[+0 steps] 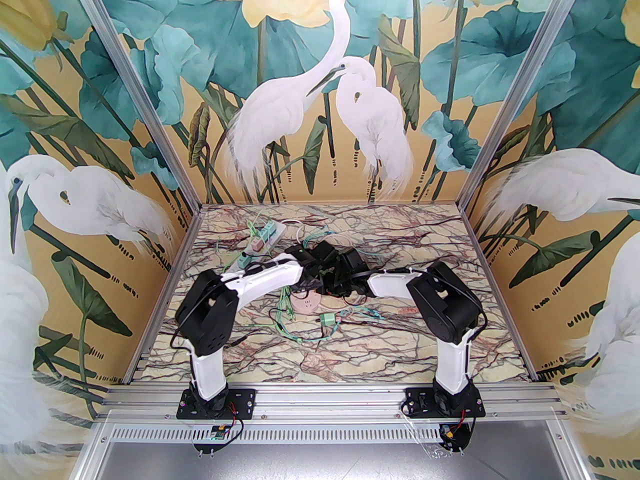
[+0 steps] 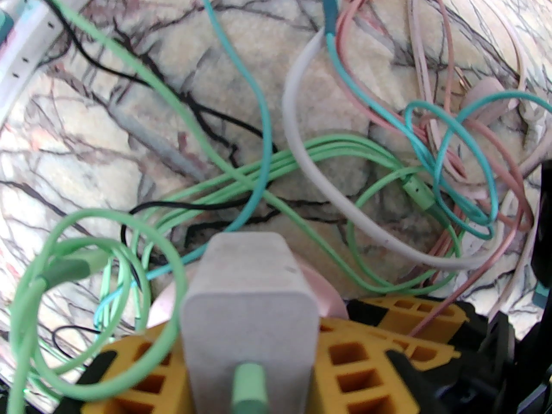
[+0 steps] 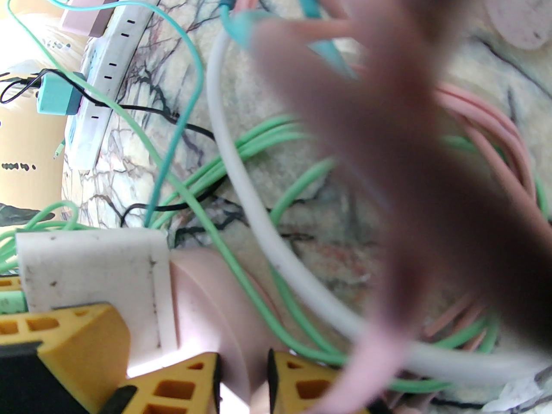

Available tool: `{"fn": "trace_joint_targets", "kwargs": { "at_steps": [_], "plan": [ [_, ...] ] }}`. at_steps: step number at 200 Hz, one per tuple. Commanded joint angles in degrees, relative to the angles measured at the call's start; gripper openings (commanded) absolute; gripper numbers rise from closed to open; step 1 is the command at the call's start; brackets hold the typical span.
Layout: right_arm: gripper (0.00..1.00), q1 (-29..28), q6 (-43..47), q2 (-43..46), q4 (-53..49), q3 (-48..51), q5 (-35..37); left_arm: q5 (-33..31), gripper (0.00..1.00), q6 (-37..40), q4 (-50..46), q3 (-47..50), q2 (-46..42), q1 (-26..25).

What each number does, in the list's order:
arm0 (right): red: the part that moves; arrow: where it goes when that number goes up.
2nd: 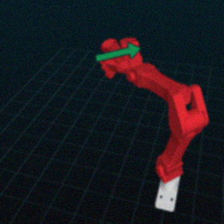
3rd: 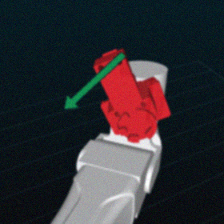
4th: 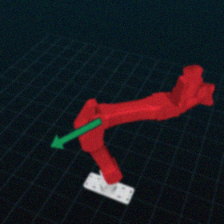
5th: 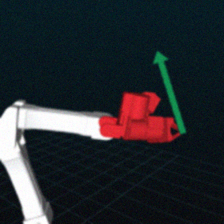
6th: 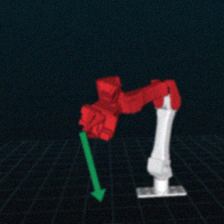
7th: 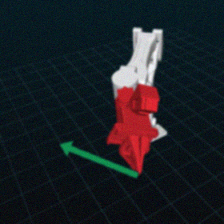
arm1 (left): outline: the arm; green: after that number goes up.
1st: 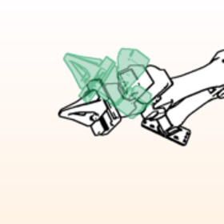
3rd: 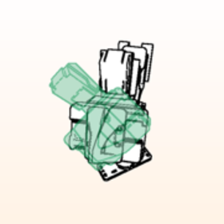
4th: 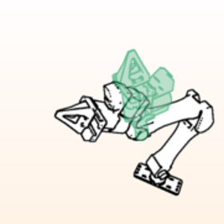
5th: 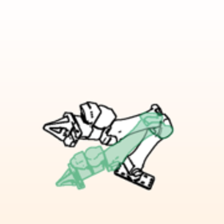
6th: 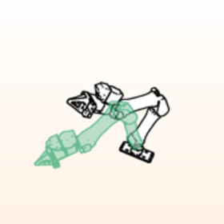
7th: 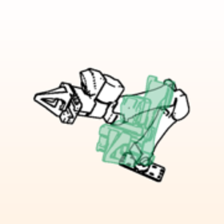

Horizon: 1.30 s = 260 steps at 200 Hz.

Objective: Pull the plug off the socket

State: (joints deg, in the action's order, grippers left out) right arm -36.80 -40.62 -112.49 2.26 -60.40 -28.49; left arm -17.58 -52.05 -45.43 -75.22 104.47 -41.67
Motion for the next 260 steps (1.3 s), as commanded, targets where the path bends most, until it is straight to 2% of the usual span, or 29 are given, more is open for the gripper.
{"fn": "trace_joint_targets", "kwargs": {
  "at_steps": [1,38,81,117,146,200,218,237,260],
  "plan": [
    [0.25,-1.0,1.3,-6.3,-9.1,2.6,8.3,10.9,0.22,-1.2,7.5,4.2,-4.8,0.9],
    [0.25,-1.2,1.2,-6.5,-8.8,2.6,8.1,12.1,0.23,-1.0,7.5,3.5,-4.3,0.8],
    [0.23,-1.6,1.3,-6.7,-9.0,2.3,8.5,3.6,0.21,1.6,-3.3,-7.4,5.6,-4.3],
    [0.23,-1.8,1.4,-7.0,-9.4,2.0,8.5,2.2,0.20,2.5,-5.5,-11.1,10.2,-6.8],
    [0.23,-1.8,1.5,-6.9,-9.6,2.0,8.8,3.8,0.20,2.6,-3.4,-8.9,7.3,-5.4],
    [0.23,-1.9,1.7,-6.6,-9.8,1.9,9.1,14.6,0.19,-2.1,9.8,6.5,-5.8,2.3],
    [0.24,-1.8,1.4,-5.7,-8.9,2.6,8.5,11.8,0.17,-3.0,9.6,8.1,-8.0,2.5],
    [0.30,-1.5,0.9,-2.9,-5.8,4.9,6.8,9.7,0.13,-3.9,8.0,7.5,-7.4,2.4],
    [0.36,-1.5,0.5,-0.1,-1.7,7.2,3.8,8.3,0.14,-4.9,8.7,7.3,-6.3,2.4]
  ]
}}
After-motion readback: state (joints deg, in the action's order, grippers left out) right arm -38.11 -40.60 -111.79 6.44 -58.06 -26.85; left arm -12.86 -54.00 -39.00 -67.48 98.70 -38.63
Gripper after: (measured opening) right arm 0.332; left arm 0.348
